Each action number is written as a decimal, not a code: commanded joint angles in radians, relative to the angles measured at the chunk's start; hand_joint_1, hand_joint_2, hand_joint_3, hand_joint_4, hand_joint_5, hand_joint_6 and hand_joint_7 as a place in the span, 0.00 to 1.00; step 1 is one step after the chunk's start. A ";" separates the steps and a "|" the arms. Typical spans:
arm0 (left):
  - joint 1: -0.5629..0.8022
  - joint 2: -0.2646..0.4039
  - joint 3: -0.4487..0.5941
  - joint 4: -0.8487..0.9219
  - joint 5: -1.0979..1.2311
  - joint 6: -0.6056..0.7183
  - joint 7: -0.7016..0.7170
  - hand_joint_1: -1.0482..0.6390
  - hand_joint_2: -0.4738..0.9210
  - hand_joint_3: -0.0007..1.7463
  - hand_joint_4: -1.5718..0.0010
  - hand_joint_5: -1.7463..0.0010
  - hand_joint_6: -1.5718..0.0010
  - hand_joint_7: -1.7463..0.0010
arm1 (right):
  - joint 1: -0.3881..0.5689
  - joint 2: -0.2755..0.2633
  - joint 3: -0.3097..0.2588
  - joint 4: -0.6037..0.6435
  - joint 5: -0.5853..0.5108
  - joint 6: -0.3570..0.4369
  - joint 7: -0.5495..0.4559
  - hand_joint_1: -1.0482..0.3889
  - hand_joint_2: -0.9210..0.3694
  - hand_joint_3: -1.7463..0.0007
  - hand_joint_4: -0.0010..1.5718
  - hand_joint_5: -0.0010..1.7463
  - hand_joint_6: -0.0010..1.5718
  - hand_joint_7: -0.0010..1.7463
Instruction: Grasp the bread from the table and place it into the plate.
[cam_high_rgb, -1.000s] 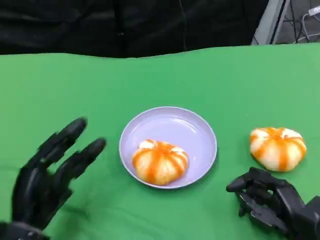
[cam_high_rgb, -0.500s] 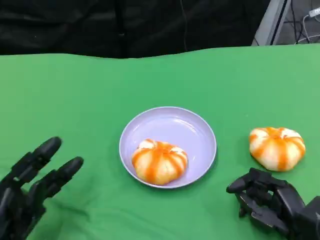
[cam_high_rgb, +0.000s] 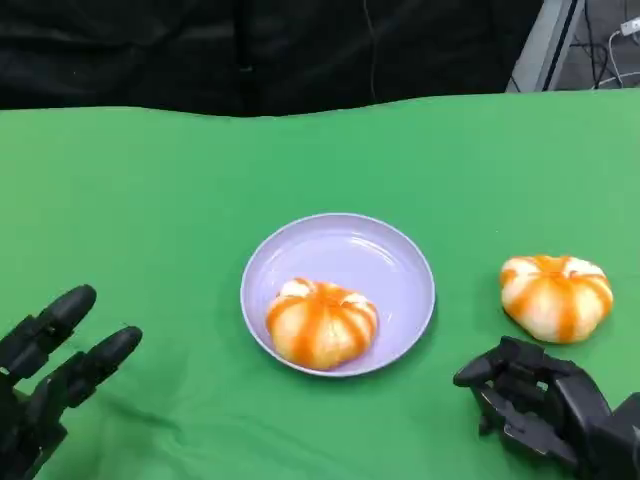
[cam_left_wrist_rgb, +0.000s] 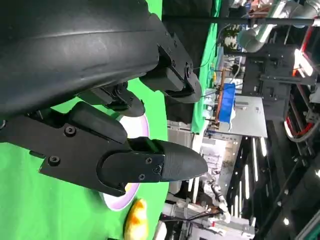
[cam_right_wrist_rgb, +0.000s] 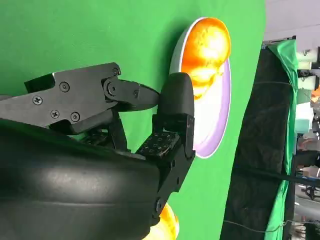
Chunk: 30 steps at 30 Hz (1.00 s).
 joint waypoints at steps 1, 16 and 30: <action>0.021 0.034 0.031 0.015 -0.014 -0.014 -0.016 0.21 1.00 0.24 0.52 0.98 0.62 0.99 | 0.007 -0.018 -0.010 0.012 0.007 0.019 0.005 0.53 0.00 0.75 0.43 1.00 0.50 0.58; 0.005 0.031 0.054 0.056 -0.017 -0.006 -0.025 0.27 1.00 0.23 0.51 0.99 0.61 1.00 | 0.004 -0.022 -0.012 0.018 0.010 0.018 0.010 0.53 0.00 0.75 0.43 1.00 0.50 0.58; -0.020 0.024 0.040 0.085 0.010 -0.001 0.008 0.75 0.93 0.43 0.49 1.00 0.60 1.00 | 0.007 -0.023 -0.013 0.015 0.010 0.018 0.012 0.54 0.00 0.75 0.43 1.00 0.50 0.58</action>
